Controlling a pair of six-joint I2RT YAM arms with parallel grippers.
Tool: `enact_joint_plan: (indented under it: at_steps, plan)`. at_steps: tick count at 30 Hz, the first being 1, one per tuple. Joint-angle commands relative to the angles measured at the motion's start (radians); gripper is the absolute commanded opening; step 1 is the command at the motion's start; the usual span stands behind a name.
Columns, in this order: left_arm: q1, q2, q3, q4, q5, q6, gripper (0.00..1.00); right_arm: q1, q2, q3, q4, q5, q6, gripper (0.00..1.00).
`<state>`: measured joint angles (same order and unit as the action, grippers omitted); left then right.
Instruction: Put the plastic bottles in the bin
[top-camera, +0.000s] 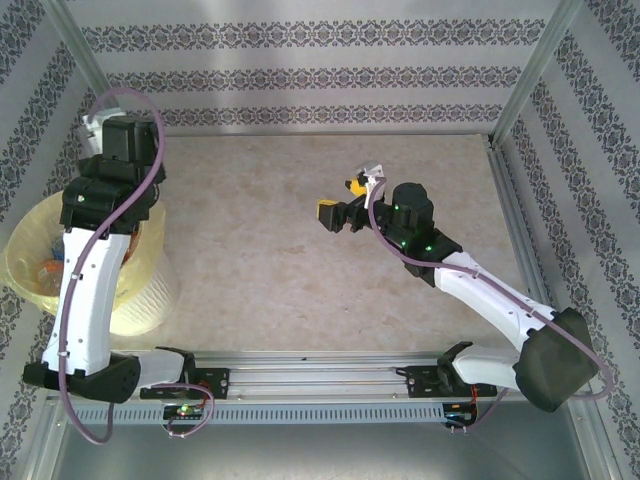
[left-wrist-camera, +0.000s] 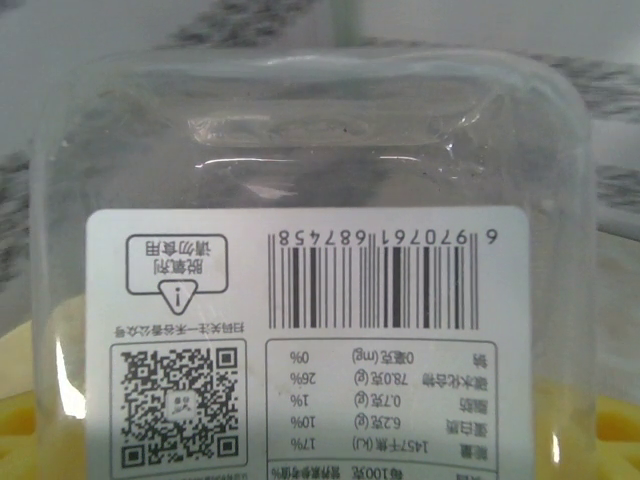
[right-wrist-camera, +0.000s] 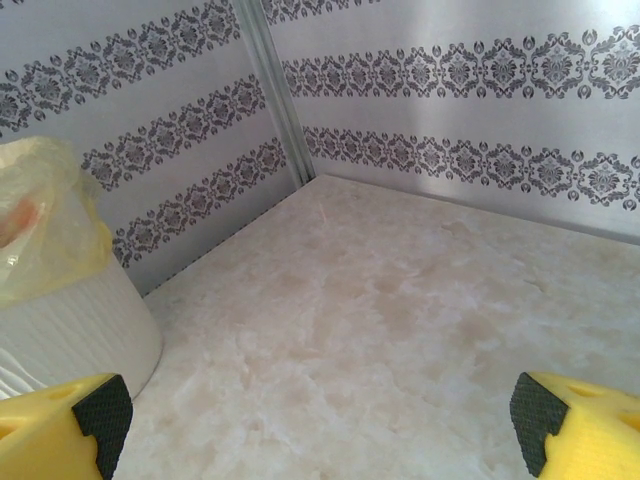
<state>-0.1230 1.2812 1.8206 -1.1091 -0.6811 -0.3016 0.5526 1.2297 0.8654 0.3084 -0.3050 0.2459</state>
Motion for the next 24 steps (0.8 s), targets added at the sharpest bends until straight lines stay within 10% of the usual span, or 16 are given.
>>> enact_joint_plan:
  at_steps: [1, 13, 24]
  plan:
    - [0.096, 0.004, 0.022, -0.174, -0.166, -0.113, 0.51, 0.009, 0.009, 0.04, 0.029, -0.026, -0.025, 0.98]
    - [0.538, -0.047, -0.221, -0.048, 0.185, -0.213, 0.51, 0.013, 0.066, 0.137, -0.026, -0.071, -0.033, 0.98]
    - [0.586, -0.034, -0.227, -0.053, 0.261, -0.261, 0.96, 0.034, 0.077, 0.149, -0.039, -0.051, -0.04, 0.98]
